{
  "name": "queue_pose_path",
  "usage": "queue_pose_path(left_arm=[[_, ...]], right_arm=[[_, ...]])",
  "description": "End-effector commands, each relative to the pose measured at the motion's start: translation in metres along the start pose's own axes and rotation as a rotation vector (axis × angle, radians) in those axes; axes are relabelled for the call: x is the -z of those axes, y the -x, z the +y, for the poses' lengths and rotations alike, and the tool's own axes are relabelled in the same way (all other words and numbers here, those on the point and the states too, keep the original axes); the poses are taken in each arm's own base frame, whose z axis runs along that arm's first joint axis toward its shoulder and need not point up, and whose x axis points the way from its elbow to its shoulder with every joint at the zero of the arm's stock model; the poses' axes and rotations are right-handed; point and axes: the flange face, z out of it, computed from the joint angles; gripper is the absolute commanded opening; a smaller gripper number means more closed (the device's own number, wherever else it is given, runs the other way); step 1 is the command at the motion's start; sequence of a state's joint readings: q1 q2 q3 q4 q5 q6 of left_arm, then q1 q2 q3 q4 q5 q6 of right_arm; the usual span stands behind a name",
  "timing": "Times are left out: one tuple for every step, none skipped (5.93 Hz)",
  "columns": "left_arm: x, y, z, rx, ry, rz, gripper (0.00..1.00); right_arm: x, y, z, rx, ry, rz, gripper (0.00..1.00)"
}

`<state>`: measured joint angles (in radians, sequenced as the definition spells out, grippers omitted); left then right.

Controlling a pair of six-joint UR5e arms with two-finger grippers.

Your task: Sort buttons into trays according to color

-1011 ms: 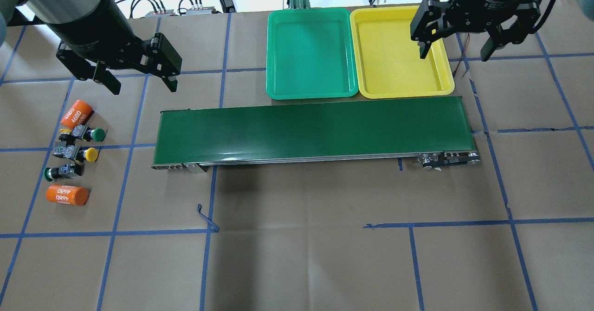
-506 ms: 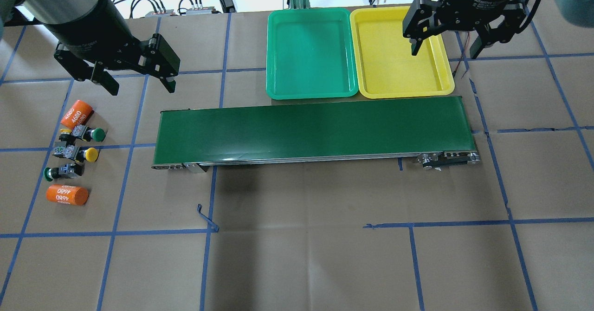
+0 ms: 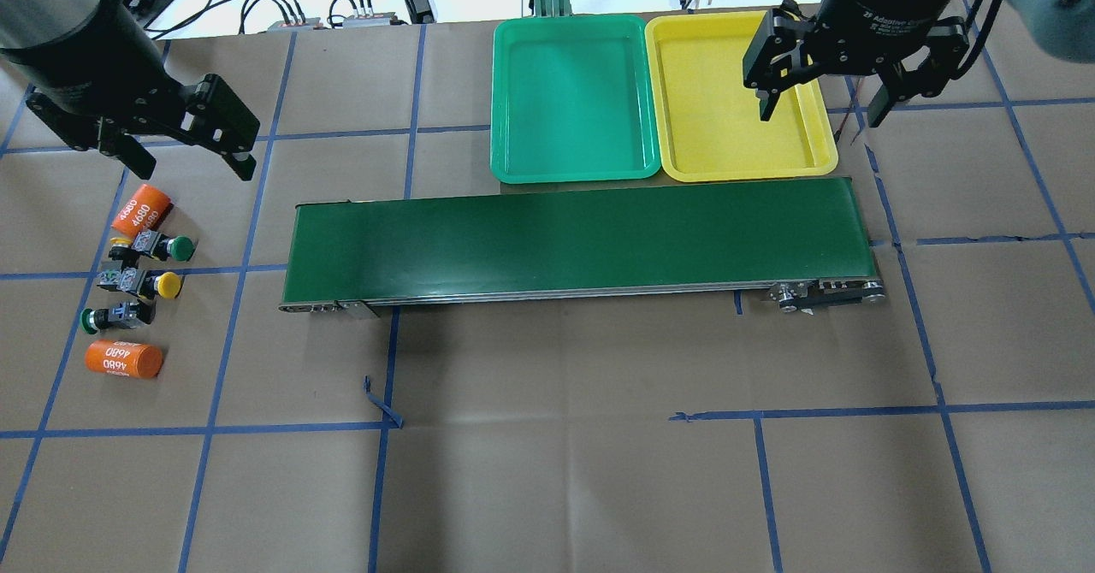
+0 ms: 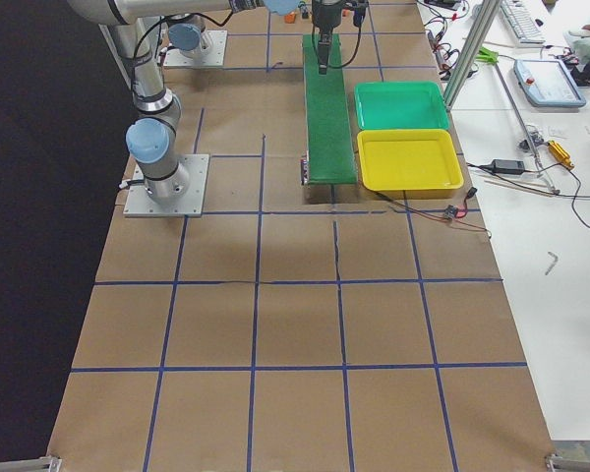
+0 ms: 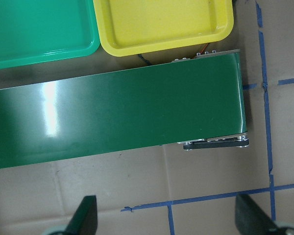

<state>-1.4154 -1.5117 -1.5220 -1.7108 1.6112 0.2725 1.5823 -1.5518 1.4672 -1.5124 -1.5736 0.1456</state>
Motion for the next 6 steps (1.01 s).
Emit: queue_pose_path(left_arm=[[-0.025,0.057,-0.006,-0.208,0.055,-0.010,0.98],[-0.059,0.098,-0.005,-0.267,0.077,0.016,0.98],[-0.087,0.123,0.001,-0.383,0.076,0.025,0.98],[-0.108,0.144,0.006,-0.492,0.055,0.013,0.98],[-0.128,0.167,0.014,-0.648,0.052,0.023,0.98],[-0.146,0.181,0.015,-0.827,0.037,0.003,0.98]], right_arm=[[0.000,-0.001,0.000,-0.001,0.001,0.002,1.00],[0.000,0.000,0.000,-0.001,0.002,0.001,1.00],[0.000,-0.001,0.000,0.007,0.001,0.002,1.00],[0.000,-0.002,0.000,0.011,-0.004,0.021,1.00],[0.001,-0.004,-0.001,0.011,-0.009,0.031,1.00],[0.001,-0.004,-0.001,0.013,-0.007,0.032,1.00]])
